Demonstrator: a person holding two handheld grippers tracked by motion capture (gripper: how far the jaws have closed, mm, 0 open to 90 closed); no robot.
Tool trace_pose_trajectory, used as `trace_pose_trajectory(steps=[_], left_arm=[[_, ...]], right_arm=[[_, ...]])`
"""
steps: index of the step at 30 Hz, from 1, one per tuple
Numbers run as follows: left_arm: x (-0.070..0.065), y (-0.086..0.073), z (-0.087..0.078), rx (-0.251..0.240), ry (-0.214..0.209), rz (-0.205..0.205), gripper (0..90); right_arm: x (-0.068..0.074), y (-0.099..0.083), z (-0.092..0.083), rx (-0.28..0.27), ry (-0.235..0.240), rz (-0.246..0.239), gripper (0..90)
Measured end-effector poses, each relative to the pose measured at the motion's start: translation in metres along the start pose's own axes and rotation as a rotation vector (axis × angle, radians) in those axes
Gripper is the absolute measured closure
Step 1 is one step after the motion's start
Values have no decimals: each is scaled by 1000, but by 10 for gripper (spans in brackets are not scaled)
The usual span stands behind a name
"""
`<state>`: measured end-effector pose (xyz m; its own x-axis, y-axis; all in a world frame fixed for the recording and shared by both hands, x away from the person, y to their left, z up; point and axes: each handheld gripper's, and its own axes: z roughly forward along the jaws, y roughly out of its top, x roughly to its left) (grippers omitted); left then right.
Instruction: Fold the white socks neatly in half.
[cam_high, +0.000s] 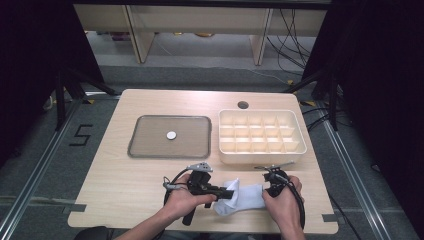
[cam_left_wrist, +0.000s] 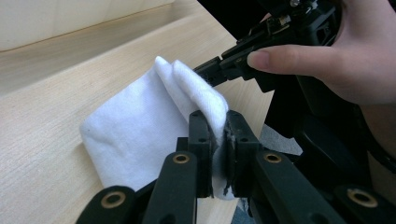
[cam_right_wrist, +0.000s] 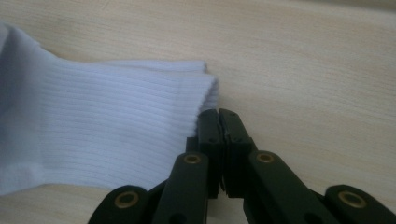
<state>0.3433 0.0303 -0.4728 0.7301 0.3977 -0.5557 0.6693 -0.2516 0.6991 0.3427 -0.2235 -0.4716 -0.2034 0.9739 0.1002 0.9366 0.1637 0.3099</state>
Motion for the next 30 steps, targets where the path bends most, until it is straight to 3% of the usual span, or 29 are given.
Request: trace_pose_trajectory(steps=[2, 7, 14, 16, 17, 19, 20, 22, 24, 27, 28, 30], left_arm=[[0, 0, 1, -11, 5, -1, 822], [3, 0, 2, 3, -2, -6, 822], [4, 0, 5, 9, 3, -1, 822], [3, 0, 6, 12, 24, -2, 821], [5, 0, 7, 16, 7, 8, 821], [5, 0, 8, 13, 18, 2, 821], [4, -1, 9, 2, 27, 2, 821], [6, -1, 9, 16, 13, 3, 820], [7, -1, 10, 18, 17, 3, 820], [8, -1, 11, 8, 36, 2, 819], [9, -1, 11, 18, 21, 5, 819], [9, -1, 11, 19, 35, 12, 819]], right_arm=[[2, 0, 0, -4, 7, 8, 885], [6, 0, 0, -9, 6, -24, 886], [10, 1, 1, -11, 8, -2, 885], [10, 0, 1, -6, -3, -22, 886], [10, 0, 2, -8, 1, -26, 885], [11, 0, 2, -6, -1, -29, 885], [12, 0, 1, -7, 22, -28, 885], [14, 0, 2, -16, 26, -19, 885], [12, 0, 4, -40, 23, -69, 885], [13, 1, 5, -29, 14, -71, 885], [14, 1, 5, -29, 16, -68, 885], [18, 2, 5, -46, 22, -40, 885]])
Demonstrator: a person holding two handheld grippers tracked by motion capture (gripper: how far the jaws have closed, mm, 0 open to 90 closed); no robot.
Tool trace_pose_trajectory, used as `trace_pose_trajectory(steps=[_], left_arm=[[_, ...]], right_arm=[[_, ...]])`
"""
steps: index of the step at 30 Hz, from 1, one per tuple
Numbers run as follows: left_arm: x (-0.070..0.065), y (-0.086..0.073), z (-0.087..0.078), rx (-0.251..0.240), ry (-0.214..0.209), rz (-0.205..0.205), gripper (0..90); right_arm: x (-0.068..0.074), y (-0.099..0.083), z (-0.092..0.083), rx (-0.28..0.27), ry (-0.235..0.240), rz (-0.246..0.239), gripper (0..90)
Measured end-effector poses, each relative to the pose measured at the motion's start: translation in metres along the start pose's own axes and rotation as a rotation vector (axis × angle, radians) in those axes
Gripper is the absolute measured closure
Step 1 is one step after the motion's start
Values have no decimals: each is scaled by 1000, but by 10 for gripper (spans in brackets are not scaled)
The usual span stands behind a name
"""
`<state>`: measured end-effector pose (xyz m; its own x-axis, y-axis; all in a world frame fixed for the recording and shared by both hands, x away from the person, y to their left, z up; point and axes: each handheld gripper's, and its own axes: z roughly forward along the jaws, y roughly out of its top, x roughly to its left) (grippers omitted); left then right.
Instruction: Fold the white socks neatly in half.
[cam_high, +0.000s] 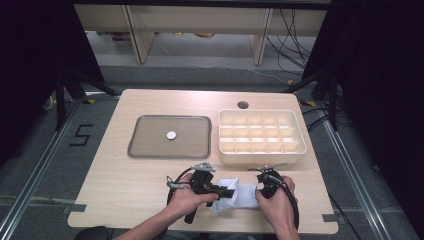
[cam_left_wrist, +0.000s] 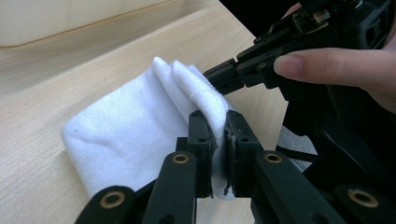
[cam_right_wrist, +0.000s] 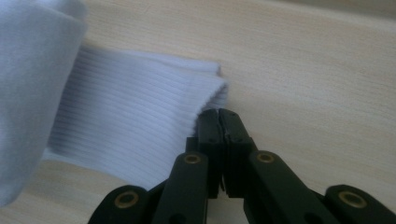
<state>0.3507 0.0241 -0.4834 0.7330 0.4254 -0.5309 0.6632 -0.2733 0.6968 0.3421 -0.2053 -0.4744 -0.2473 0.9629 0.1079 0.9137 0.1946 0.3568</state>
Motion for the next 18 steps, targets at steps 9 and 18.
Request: trace_pose_trajectory(steps=[9, 18], left_arm=[[2, 0, 2, -6, 25, 20, 817], [4, -1, 8, -3, 33, 23, 815]], right_arm=[[6, 0, 2, 6, 9, -3, 886], [11, 0, 4, 12, 11, -3, 886]])
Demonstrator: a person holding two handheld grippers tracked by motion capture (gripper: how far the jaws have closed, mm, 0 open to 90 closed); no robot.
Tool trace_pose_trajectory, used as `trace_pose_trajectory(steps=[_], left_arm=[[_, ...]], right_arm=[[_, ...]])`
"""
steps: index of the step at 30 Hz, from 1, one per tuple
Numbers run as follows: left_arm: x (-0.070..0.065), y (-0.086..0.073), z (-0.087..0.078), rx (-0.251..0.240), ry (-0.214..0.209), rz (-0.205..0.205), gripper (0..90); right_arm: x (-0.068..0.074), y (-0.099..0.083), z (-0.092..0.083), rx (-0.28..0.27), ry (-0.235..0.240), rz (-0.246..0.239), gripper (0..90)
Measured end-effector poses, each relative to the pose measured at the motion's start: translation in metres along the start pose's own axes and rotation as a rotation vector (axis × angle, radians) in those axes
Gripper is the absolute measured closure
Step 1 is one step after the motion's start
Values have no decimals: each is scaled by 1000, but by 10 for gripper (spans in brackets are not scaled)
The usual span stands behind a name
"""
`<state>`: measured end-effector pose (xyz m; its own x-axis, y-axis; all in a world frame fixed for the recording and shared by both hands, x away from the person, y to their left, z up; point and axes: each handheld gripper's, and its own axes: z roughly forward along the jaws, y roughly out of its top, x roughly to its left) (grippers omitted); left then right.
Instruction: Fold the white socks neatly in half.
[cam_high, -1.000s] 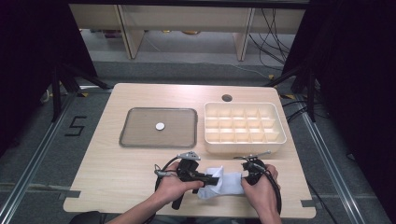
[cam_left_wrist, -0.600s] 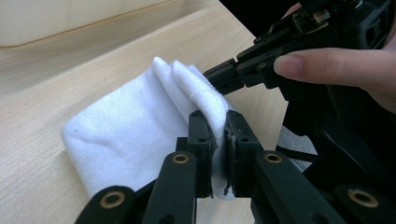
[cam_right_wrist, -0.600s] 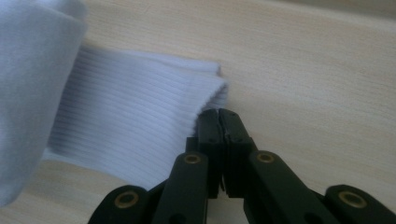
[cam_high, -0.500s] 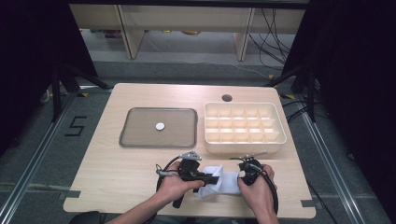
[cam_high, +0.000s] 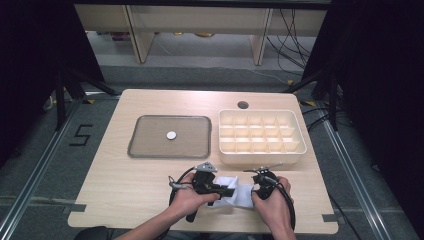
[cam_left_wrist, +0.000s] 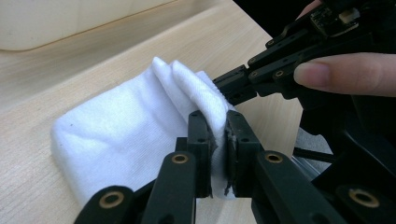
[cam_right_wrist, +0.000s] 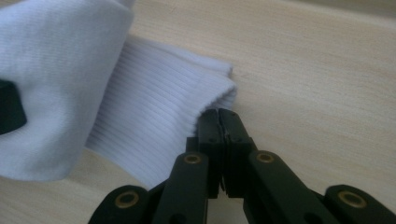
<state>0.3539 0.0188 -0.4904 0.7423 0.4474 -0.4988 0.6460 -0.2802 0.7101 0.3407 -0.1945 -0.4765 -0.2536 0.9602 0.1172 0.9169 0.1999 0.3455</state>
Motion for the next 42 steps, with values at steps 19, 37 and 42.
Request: trace_pose_trajectory(steps=[19, 37, 42], left_arm=[[-2, 1, 5, 6, 24, 23, 814], [-2, -3, 20, -20, 4, 53, 687], [-6, 1, 13, -37, 10, 78, 674]], right_arm=[[3, -1, 2, -4, 11, -13, 886], [2, -3, 1, -17, 9, -17, 855], [1, -4, -9, -67, 7, -7, 849]])
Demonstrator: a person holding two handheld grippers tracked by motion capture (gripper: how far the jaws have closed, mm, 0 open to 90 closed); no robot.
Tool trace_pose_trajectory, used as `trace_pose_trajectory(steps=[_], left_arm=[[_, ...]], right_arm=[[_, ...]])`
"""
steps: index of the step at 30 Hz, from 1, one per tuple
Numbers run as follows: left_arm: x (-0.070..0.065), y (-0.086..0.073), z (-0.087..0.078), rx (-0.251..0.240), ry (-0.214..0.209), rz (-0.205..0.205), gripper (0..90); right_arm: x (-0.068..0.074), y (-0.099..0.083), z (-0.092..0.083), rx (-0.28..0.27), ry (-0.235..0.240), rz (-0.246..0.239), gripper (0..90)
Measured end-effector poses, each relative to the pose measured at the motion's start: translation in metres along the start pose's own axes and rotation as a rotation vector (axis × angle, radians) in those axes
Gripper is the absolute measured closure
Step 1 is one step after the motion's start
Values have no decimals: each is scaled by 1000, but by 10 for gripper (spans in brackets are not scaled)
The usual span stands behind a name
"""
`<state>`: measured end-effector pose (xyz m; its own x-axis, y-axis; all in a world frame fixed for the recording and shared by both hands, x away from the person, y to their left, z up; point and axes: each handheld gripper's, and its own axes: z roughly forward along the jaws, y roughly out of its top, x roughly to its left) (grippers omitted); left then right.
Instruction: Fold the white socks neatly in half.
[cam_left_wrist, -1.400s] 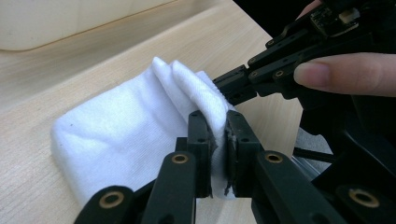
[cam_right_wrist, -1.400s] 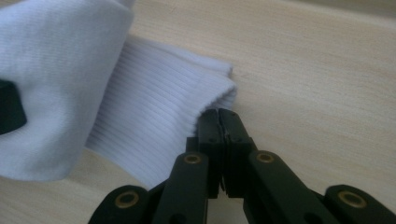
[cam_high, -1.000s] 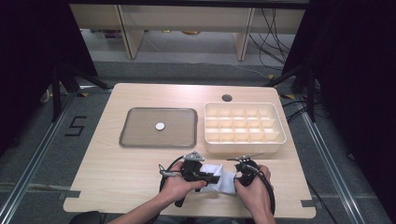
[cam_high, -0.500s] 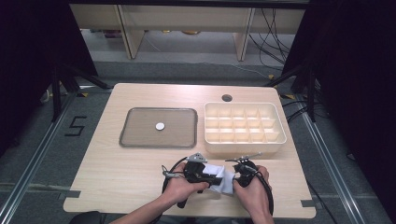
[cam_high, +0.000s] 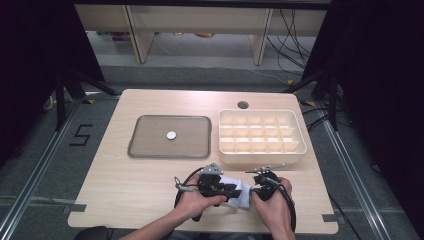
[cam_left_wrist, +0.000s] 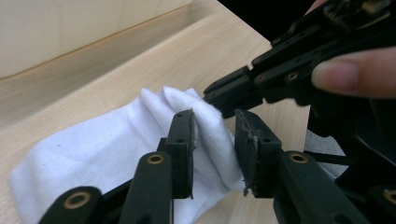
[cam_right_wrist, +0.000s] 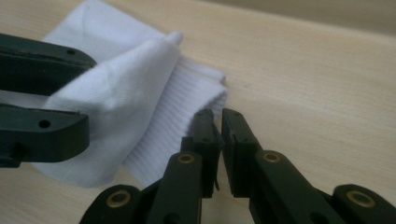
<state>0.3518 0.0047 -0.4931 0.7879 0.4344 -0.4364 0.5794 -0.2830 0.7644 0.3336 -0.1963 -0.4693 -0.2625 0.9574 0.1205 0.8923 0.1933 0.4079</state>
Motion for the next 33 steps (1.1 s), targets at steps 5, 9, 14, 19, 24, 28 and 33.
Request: trace_pose_trajectory(steps=[5, 9, 14, 19, 24, 28, 33], left_arm=[[-2, 0, -2, 13, 7, 5, 727], [-4, 0, -4, 11, 9, 7, 739], [-4, 0, -2, 22, 20, 10, 781], [-1, -4, 4, 34, 17, 6, 787], [-2, -7, 11, 38, -5, 45, 709], [-3, -2, -1, -13, -12, 62, 570], [1, 6, -35, -50, 26, 74, 576]], right_arm=[[0, 0, -12, -53, 4, 1, 855], [-1, -1, -18, -53, 7, 18, 853], [-1, -4, -18, -63, 1, 23, 851], [-1, -5, -17, -89, 28, -24, 853], [1, 0, -15, -118, 52, -59, 854], [7, 5, -20, -122, 51, -46, 854], [10, 8, -24, -145, 74, -85, 846]])
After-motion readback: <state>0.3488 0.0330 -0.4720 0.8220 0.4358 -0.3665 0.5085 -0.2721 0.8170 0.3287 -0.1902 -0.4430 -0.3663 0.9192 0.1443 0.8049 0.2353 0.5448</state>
